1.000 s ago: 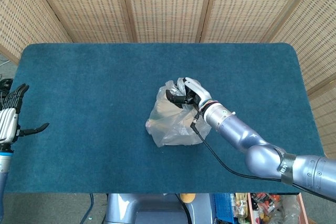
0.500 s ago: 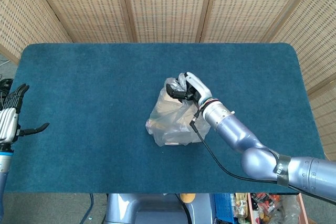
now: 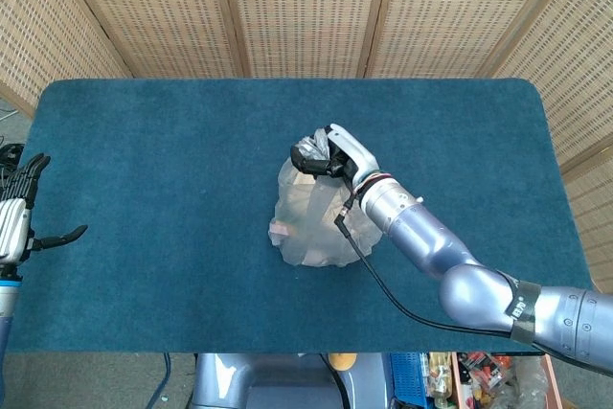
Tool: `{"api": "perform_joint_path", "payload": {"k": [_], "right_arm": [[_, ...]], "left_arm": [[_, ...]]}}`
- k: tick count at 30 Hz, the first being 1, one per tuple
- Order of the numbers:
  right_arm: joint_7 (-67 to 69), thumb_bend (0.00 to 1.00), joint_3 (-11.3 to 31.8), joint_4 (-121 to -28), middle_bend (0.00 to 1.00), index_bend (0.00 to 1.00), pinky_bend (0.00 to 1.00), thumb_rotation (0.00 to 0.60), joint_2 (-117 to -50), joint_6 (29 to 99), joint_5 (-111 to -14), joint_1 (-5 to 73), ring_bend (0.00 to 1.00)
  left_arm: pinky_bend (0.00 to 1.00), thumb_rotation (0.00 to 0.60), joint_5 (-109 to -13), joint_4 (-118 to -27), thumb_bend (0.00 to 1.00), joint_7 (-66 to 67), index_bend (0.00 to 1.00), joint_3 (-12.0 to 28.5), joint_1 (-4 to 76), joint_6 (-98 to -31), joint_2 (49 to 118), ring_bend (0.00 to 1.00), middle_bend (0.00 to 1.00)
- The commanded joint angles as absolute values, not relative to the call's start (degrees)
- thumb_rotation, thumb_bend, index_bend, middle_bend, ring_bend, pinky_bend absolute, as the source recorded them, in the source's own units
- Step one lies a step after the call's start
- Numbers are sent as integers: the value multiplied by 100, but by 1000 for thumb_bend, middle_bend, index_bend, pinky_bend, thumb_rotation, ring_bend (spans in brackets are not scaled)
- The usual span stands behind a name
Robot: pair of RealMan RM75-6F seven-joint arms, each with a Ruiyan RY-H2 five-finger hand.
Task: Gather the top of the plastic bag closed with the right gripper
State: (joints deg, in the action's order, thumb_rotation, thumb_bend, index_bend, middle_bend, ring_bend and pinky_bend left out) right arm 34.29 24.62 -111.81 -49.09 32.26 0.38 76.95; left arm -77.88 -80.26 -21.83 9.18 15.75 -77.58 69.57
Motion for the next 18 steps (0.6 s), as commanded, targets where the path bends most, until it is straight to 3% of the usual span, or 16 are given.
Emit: {"api": "perform_joint_path", "payload": {"k": [1, 18], "right_arm": [[3181, 1000, 2527, -11096, 1000, 1000, 1000, 600, -4689, 3383, 761, 8150, 1000], [2138, 1000, 3046, -10998, 1000, 1000, 1000, 600, -3661, 3629, 2879, 9089, 1000]], "left_arm": [[0, 600, -7787, -8066, 153, -2193, 0, 924, 1556, -7756, 6923, 0, 0], [0, 600, -7727, -8156, 153, -2055, 0, 943, 1538, -7635, 6854, 0, 0]]}}
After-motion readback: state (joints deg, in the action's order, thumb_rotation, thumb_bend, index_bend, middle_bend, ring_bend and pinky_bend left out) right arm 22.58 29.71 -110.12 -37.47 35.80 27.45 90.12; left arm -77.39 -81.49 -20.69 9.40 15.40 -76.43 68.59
